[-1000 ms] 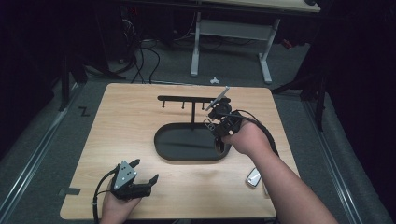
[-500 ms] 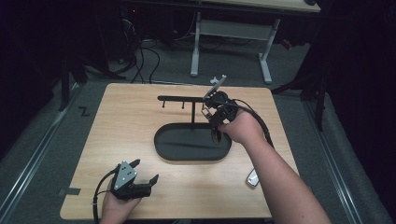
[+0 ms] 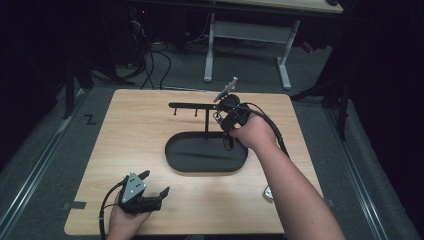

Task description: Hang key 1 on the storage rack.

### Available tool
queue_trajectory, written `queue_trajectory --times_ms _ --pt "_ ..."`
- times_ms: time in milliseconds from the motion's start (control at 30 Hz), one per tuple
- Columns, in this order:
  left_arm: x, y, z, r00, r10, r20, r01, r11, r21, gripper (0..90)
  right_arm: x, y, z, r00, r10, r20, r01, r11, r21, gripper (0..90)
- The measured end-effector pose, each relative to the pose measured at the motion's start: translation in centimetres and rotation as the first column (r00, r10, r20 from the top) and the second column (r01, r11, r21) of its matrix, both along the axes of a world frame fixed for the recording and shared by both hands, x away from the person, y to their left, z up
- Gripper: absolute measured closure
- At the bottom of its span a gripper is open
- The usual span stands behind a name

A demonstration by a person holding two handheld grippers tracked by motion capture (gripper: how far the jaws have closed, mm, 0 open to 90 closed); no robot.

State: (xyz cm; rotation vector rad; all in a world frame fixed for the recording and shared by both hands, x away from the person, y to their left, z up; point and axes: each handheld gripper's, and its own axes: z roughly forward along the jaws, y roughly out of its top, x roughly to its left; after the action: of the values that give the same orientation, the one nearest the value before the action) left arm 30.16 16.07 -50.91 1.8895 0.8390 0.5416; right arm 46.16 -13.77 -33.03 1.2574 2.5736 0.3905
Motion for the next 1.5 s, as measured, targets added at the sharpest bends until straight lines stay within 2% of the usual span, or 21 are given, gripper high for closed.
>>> queue_trajectory --times_ms 67,267,333,533,767,900,1033,1067,1233,1500 --pt "0.0 0.0 0.0 1.0000 0.001 0.002 -0.001 1.0000 -0.001 12.9 0.2 0.0 -0.2 0.9999 0.010 0.003 -0.010 1.000 -0.010 80.5" --pt "0.0 -0.1 -0.1 1.0000 0.000 0.004 0.000 1.0000 0.000 12.9 0.7 0.1 -1.0 0.9998 -0.021 0.005 0.021 1.000 -0.013 80.4" --pt "0.0 -0.1 -0.1 1.0000 0.000 0.004 0.000 1.0000 -0.001 12.9 0.9 0.0 -1.1 0.9999 -0.010 0.012 0.010 1.000 -0.015 80.4" --pt "0.0 -0.1 -0.1 1.0000 -0.001 -0.001 0.001 1.0000 0.000 12.9 1.5 0.2 -1.6 0.9994 -0.022 0.025 0.023 1.000 -0.018 80.2" --pt "0.0 -0.1 -0.1 1.0000 -0.004 -0.004 0.004 1.0000 0.002 13.0 2.0 0.4 -2.2 0.9988 -0.048 0.011 0.048 0.999 -0.012 79.6" --pt "0.1 0.0 -0.1 1.0000 -0.005 -0.005 0.005 1.0000 0.002 13.0 2.3 0.7 -2.7 0.9994 -0.035 0.006 0.035 0.999 -0.028 79.3" --pt "0.1 0.0 -0.2 1.0000 -0.006 -0.007 0.006 1.0000 0.001 13.0 2.3 0.9 -2.7 0.9987 -0.050 0.010 0.050 0.999 -0.017 78.9" --pt "0.1 0.0 -0.2 1.0000 -0.007 -0.007 0.007 1.0000 0.002 13.0 2.4 0.9 -2.4 0.9985 -0.051 0.021 0.051 0.999 0.000 76.8" --pt "0.1 -0.1 -0.2 0.9999 -0.007 -0.010 0.007 1.0000 0.000 13.1 1.9 0.8 -2.3 0.9991 -0.037 0.021 0.037 0.999 0.004 75.4" --pt "0.3 -0.3 -0.3 0.9998 -0.009 -0.016 0.009 1.0000 0.003 13.2 0.0 -0.5 -2.5 0.9991 -0.039 0.015 0.039 0.999 0.022 71.5"
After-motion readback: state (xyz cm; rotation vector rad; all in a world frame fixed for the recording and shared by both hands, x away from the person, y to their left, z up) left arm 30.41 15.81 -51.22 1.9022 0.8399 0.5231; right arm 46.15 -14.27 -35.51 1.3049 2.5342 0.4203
